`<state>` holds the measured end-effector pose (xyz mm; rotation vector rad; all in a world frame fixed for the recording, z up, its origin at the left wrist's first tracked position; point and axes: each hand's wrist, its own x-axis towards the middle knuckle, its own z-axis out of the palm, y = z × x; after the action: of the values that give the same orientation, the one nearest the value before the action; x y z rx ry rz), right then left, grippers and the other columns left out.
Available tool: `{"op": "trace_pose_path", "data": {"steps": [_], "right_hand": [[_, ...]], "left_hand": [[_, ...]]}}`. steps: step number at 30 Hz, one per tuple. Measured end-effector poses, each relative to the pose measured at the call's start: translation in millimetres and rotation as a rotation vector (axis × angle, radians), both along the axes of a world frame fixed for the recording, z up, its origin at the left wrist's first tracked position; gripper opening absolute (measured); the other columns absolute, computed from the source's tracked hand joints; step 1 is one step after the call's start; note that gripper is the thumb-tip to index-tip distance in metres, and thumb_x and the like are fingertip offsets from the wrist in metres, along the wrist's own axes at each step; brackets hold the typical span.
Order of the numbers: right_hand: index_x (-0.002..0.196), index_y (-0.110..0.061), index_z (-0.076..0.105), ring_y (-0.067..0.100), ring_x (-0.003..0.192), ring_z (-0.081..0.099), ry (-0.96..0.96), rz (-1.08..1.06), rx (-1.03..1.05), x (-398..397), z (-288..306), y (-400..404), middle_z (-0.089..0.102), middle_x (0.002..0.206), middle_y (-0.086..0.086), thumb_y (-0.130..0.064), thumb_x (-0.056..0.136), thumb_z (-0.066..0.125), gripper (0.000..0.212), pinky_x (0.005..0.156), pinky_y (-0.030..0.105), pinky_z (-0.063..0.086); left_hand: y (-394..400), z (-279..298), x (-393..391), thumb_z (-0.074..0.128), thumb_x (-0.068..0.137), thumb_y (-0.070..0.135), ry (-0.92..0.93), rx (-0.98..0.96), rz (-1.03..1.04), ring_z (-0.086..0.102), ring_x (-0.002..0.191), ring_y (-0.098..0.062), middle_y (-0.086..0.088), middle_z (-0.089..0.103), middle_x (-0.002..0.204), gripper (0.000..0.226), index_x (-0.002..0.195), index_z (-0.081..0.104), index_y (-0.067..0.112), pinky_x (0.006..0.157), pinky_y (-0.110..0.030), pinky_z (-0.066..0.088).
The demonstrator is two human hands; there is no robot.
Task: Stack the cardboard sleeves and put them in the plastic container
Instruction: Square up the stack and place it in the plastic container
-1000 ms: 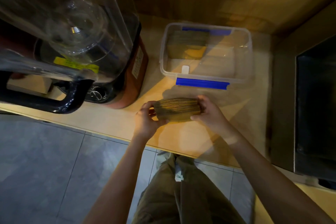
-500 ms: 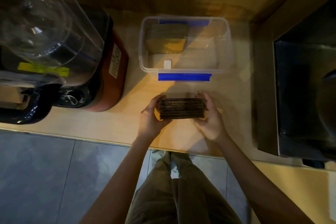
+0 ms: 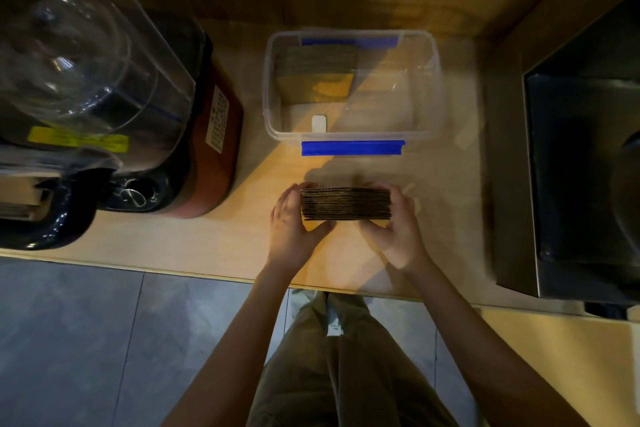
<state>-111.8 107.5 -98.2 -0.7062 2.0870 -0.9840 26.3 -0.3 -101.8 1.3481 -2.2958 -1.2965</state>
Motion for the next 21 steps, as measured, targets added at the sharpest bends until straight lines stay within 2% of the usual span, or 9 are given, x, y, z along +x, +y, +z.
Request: {"op": "trace_pose_path", "data": {"steps": [2,4,6,8,10,14,17,19,21], "right_hand": [[0.123,-0.018,0.045,0.031,0.115,0.046,0.014,0.024,-0.028,-0.5,-0.5,0.3,0.057,0.12,0.009,-0.014,0.07,0.072,0.06,0.093,0.03,0.04],[0.127,-0.017,0.042,0.029,0.115,0.045,0.052,0.041,-0.006,-1.5,-1.8,0.5,0.057,0.123,0.008,-0.011,0.069,0.074,0.066,0.091,0.029,0.035],[0.126,-0.016,0.043,0.024,0.115,0.045,0.079,0.046,0.012,-2.0,-1.8,1.9,0.058,0.123,0.007,-0.012,0.069,0.075,0.066,0.087,0.02,0.033],[0.122,-0.019,0.047,0.017,0.111,0.045,0.094,0.071,0.038,-3.0,-3.4,3.7,0.057,0.121,0.01,-0.015,0.068,0.076,0.061,0.08,0.002,0.031],[0.118,-0.02,0.05,0.011,0.107,0.042,0.099,0.095,0.079,-5.4,-4.0,4.7,0.055,0.12,0.012,-0.016,0.068,0.076,0.057,0.075,-0.004,0.03],[0.12,-0.013,0.05,0.027,0.116,0.042,0.176,0.14,0.047,-10.8,2.8,0.7,0.056,0.123,0.009,-0.013,0.066,0.076,0.06,0.083,0.017,0.027],[0.131,-0.013,0.04,0.023,0.122,0.043,0.09,0.16,-0.012,-13.2,9.6,1.2,0.051,0.131,0.009,-0.007,0.067,0.073,0.072,0.099,0.03,0.037],[0.131,-0.016,0.041,0.021,0.116,0.05,0.079,0.184,-0.027,-17.0,11.4,3.6,0.054,0.129,0.007,-0.008,0.069,0.073,0.069,0.095,0.031,0.042],[0.126,-0.015,0.046,0.018,0.107,0.054,0.082,0.209,-0.012,-21.6,13.2,5.0,0.059,0.121,0.006,-0.008,0.072,0.072,0.06,0.087,0.02,0.041]], "left_hand": [[-0.2,0.0,1.1,0.075,0.069,0.025,-0.006,0.003,-0.005,0.041,0.127,-0.024,-0.008,0.053,0.131,0.067,0.127,0.043,0.015,0.104,-0.051,0.037],[-1.2,0.1,2.5,0.075,0.069,0.024,-0.033,0.001,-0.026,0.039,0.128,-0.025,-0.008,0.051,0.133,0.066,0.127,0.044,0.017,0.104,-0.05,0.036],[-3.2,-0.1,3.5,0.075,0.068,0.024,-0.059,-0.035,-0.035,0.038,0.127,-0.027,-0.009,0.052,0.132,0.065,0.126,0.046,0.016,0.102,-0.047,0.036],[-4.9,0.7,3.3,0.075,0.07,0.025,-0.089,-0.081,-0.052,0.036,0.127,-0.028,-0.009,0.051,0.134,0.064,0.126,0.047,0.015,0.1,-0.043,0.033],[-7.2,-0.7,3.4,0.074,0.071,0.028,-0.134,-0.099,-0.081,0.033,0.128,-0.028,-0.007,0.047,0.137,0.063,0.128,0.047,0.017,0.1,-0.043,0.031],[-14.7,-1.8,5.7,0.077,0.067,0.027,-0.157,-0.096,-0.083,0.034,0.125,-0.031,-0.008,0.049,0.134,0.062,0.123,0.053,0.02,0.097,-0.043,0.034],[-17.4,0.3,4.9,0.078,0.066,0.027,-0.169,-0.102,-0.067,0.037,0.123,-0.032,-0.011,0.052,0.131,0.061,0.122,0.055,0.019,0.096,-0.045,0.039],[-16.4,2.5,2.8,0.078,0.066,0.027,-0.186,-0.097,-0.059,0.04,0.118,-0.032,-0.012,0.053,0.128,0.06,0.121,0.055,0.017,0.093,-0.041,0.041],[-14.1,3.7,1.3,0.077,0.067,0.025,-0.188,-0.089,-0.052,0.044,0.112,-0.03,-0.012,0.056,0.123,0.057,0.119,0.056,0.016,0.086,-0.034,0.04]]}}
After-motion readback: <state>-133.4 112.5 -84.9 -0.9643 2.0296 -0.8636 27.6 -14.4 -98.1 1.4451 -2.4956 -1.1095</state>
